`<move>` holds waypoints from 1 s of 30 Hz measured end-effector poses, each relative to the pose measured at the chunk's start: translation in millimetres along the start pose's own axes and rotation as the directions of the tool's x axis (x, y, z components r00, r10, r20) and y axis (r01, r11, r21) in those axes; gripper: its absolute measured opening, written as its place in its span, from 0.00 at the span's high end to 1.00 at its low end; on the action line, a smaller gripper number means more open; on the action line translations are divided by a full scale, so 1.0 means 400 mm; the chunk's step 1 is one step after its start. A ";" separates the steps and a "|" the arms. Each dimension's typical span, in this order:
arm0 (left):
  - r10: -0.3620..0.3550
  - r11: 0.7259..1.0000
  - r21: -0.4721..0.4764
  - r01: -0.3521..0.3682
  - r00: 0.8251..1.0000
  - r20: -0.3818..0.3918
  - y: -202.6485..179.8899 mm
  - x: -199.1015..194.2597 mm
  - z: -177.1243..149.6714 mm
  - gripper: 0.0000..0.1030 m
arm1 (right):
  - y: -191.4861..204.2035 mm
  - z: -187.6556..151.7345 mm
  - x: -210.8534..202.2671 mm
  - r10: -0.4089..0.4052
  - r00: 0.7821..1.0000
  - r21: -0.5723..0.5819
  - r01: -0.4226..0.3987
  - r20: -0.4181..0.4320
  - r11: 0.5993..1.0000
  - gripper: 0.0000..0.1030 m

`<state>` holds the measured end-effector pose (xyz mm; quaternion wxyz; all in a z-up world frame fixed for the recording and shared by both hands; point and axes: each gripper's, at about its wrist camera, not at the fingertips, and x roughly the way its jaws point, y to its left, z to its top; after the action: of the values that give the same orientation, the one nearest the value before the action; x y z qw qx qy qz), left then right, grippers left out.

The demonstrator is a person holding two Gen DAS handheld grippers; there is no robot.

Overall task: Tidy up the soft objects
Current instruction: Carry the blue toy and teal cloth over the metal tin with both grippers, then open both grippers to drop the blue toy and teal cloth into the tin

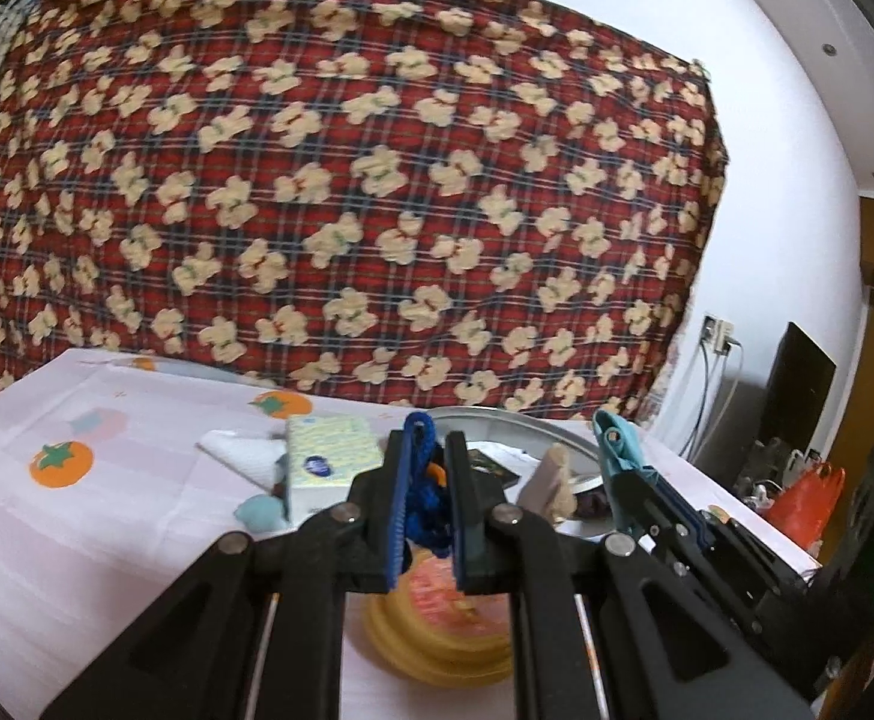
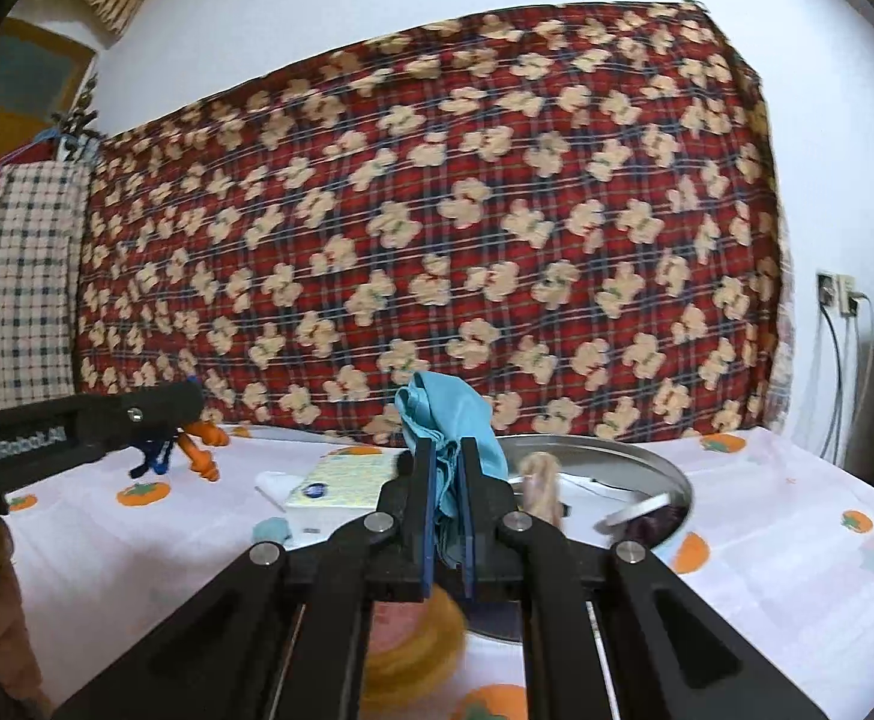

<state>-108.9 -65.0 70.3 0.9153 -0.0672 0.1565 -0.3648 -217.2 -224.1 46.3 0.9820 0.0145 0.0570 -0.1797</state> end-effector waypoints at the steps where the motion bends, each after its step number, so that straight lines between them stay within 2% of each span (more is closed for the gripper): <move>1: -0.007 1.000 0.005 0.007 1.000 0.001 -0.009 0.001 0.001 0.91 | -0.009 0.000 -0.002 -0.006 1.000 0.004 0.006 0.001 1.000 0.93; 11: -0.085 0.994 0.068 0.085 0.996 0.001 -0.127 0.034 0.020 0.91 | -0.126 0.003 -0.014 -0.092 0.996 0.047 0.092 0.012 0.995 0.93; 19: -0.136 0.988 0.073 0.137 0.991 -0.016 -0.197 0.088 0.020 0.91 | -0.200 0.013 -0.003 -0.152 0.988 0.041 0.151 0.023 0.988 0.93; 25: -0.161 0.984 0.077 0.162 0.987 -0.018 -0.235 0.132 0.031 0.91 | -0.272 0.040 0.049 -0.189 0.982 0.030 0.189 0.010 0.982 0.93; 30: -0.177 0.981 0.074 0.178 0.984 -0.020 -0.263 0.189 0.046 0.91 | -0.303 0.074 0.123 -0.197 0.980 -0.031 0.197 -0.003 0.980 0.93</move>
<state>-118.9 -193.1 94.7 0.8800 -0.0440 0.1421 -0.4510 -211.2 -356.2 69.1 0.9593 -0.0054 0.0640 -0.2750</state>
